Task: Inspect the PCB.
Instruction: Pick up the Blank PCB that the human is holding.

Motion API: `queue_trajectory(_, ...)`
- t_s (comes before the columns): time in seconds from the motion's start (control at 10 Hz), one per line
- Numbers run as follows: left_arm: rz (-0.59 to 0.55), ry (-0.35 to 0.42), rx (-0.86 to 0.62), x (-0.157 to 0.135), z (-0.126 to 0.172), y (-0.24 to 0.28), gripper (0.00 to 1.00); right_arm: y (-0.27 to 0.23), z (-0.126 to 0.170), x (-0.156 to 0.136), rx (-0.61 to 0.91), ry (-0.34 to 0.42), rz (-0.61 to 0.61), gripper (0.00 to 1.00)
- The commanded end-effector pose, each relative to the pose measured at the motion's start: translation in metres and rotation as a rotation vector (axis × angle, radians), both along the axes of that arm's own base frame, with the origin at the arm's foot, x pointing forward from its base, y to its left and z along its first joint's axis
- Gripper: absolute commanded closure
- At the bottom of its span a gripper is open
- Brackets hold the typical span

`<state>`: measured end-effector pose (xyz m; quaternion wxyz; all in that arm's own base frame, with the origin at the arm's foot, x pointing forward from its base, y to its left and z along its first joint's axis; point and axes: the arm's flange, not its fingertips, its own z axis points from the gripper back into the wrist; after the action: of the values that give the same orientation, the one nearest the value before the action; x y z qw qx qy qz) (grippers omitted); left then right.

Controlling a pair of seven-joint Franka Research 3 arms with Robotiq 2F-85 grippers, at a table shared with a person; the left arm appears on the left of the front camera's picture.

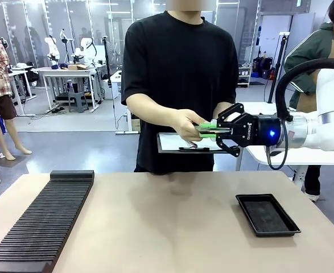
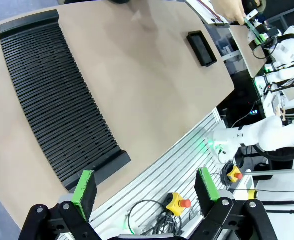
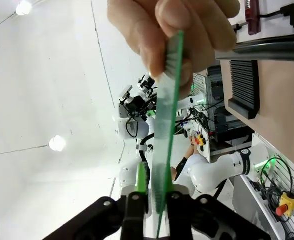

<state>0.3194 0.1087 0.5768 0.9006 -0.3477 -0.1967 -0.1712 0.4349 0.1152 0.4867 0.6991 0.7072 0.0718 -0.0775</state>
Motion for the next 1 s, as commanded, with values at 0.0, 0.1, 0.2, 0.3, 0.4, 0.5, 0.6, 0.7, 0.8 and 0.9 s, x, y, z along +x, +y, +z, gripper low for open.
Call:
queue_trajectory(0.0, 0.004, 0.028, 0.014, 0.001, 0.005, 0.002, 0.00, 0.002, -0.002, -0.004, 0.021, -0.017, -0.002, 1.00)
queue_trajectory(0.1, 0.004, 0.028, 0.014, 0.001, 0.005, 0.002, 0.00, 0.002, -0.003, -0.005, 0.024, -0.017, -0.001, 1.00)
queue_trajectory(0.2, 0.004, 0.028, 0.014, 0.001, 0.005, 0.002, 0.00, 0.000, -0.005, -0.007, 0.027, -0.017, 0.003, 1.00)
queue_trajectory(0.3, 0.004, 0.028, 0.014, 0.001, 0.005, 0.002, 0.00, -0.003, -0.008, -0.009, 0.027, -0.013, -0.001, 1.00)
queue_trajectory(0.4, 0.004, 0.028, 0.014, 0.001, 0.005, 0.002, 0.00, -0.008, -0.013, -0.011, 0.006, -0.001, 0.009, 1.00)
queue_trajectory(0.5, 0.004, 0.028, 0.014, 0.001, 0.005, 0.002, 0.00, 0.000, -0.005, -0.003, 0.003, 0.007, 0.004, 1.00)
queue_trajectory(0.6, 0.004, 0.028, 0.014, 0.001, 0.005, 0.002, 0.00, 0.000, -0.005, -0.003, 0.003, 0.007, 0.004, 1.00)
queue_trajectory(0.7, 0.004, 0.028, 0.014, 0.001, 0.005, 0.002, 0.00, 0.000, -0.005, -0.003, 0.003, 0.007, 0.004, 1.00)
queue_trajectory(0.8, 0.004, 0.028, 0.014, 0.001, 0.005, 0.002, 0.00, 0.000, -0.005, -0.003, 0.003, 0.007, 0.004, 1.00)
queue_trajectory(0.9, 0.004, 0.028, 0.014, 0.001, 0.005, 0.002, 0.00, 0.000, -0.005, -0.003, 0.003, 0.007, 0.004, 1.00)
